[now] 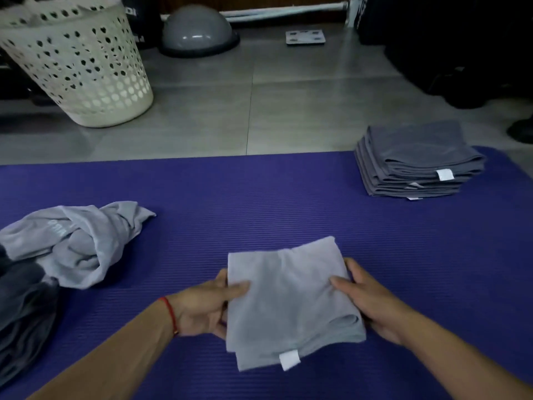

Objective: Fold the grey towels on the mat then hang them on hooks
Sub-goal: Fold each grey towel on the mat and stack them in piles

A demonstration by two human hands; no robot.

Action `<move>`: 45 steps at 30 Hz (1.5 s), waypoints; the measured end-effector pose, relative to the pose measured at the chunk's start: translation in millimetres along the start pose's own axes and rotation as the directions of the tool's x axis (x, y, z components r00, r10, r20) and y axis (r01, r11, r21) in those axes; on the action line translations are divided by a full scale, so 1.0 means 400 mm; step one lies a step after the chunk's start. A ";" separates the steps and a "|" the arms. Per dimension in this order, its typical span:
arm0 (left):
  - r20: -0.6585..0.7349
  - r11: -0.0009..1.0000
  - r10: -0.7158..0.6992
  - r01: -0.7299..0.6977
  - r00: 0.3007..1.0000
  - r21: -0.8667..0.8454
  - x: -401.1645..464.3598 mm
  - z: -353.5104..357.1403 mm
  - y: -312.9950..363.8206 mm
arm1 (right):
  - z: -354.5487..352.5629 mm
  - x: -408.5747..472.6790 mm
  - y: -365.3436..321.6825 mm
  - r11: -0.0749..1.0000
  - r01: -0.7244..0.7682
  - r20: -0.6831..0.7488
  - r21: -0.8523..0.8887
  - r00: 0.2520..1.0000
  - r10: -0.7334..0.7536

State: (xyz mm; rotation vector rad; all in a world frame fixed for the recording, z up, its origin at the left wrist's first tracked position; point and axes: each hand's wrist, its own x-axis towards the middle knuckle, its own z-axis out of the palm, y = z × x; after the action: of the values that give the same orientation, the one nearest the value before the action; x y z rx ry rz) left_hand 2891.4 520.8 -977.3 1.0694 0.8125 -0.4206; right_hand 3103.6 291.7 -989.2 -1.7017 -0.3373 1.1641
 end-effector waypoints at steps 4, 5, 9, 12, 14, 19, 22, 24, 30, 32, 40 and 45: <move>0.005 0.991 0.127 -0.126 0.992 -0.051 0.086 -0.014 0.102 | -0.055 0.131 -0.053 0.997 0.058 -0.105 -0.052 0.992 -0.064; -0.065 0.982 0.186 -0.188 0.980 -0.032 0.113 -0.015 0.151 | -0.077 0.176 -0.081 0.994 0.092 -0.137 -0.051 0.986 -0.099; -0.296 0.900 0.430 -0.432 0.853 0.064 0.231 -0.019 0.364 | -0.151 0.370 -0.234 0.971 0.228 -0.265 -0.068 0.934 -0.238; -0.438 0.801 0.593 -0.551 0.676 0.234 0.326 -0.037 0.481 | -0.191 0.491 -0.314 0.950 0.267 -0.315 -0.162 0.898 -0.306; -0.525 0.769 0.619 -0.313 0.584 0.558 0.391 -0.060 0.465 | -0.202 0.537 -0.299 0.934 0.166 -0.342 -0.317 0.898 -0.276; -0.432 0.274 0.566 0.333 0.703 0.902 0.490 -0.054 0.171 | -0.127 0.508 -0.018 0.432 -0.006 -0.180 -0.902 0.915 -0.361; -0.405 0.258 0.591 0.312 0.698 0.914 0.504 -0.067 0.161 | -0.101 0.481 0.058 0.305 -0.088 -0.226 -0.948 0.862 -0.454; -0.348 0.200 0.609 0.287 0.713 0.937 0.490 -0.081 0.161 | -0.090 0.464 0.076 0.290 -0.159 -0.280 -0.944 0.849 -0.447; -0.120 -0.087 0.676 0.241 0.727 0.967 0.341 -0.056 -0.046 | -0.015 0.317 0.123 0.005 0.110 0.100 -0.994 0.926 -0.364; 0.006 -0.202 0.686 0.182 0.727 0.962 0.271 -0.050 -0.120 | 0.034 0.257 0.136 -0.100 0.264 0.281 -0.959 0.921 -0.268; -0.413 -0.091 0.761 0.712 0.501 0.696 -0.046 -0.369 -0.072 | 0.249 0.072 -0.077 -0.059 0.691 0.674 -0.720 0.717 0.177; -0.712 0.029 0.529 0.829 0.462 0.559 -0.207 -0.540 -0.037 | 0.353 -0.012 -0.166 -0.085 0.717 0.706 -0.692 0.696 0.128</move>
State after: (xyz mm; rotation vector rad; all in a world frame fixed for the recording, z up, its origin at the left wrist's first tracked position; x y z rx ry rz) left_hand 2746.0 701.3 -974.7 2.8513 1.7906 -0.7711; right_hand 3004.6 399.7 -935.0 -2.0113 -2.5166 0.9673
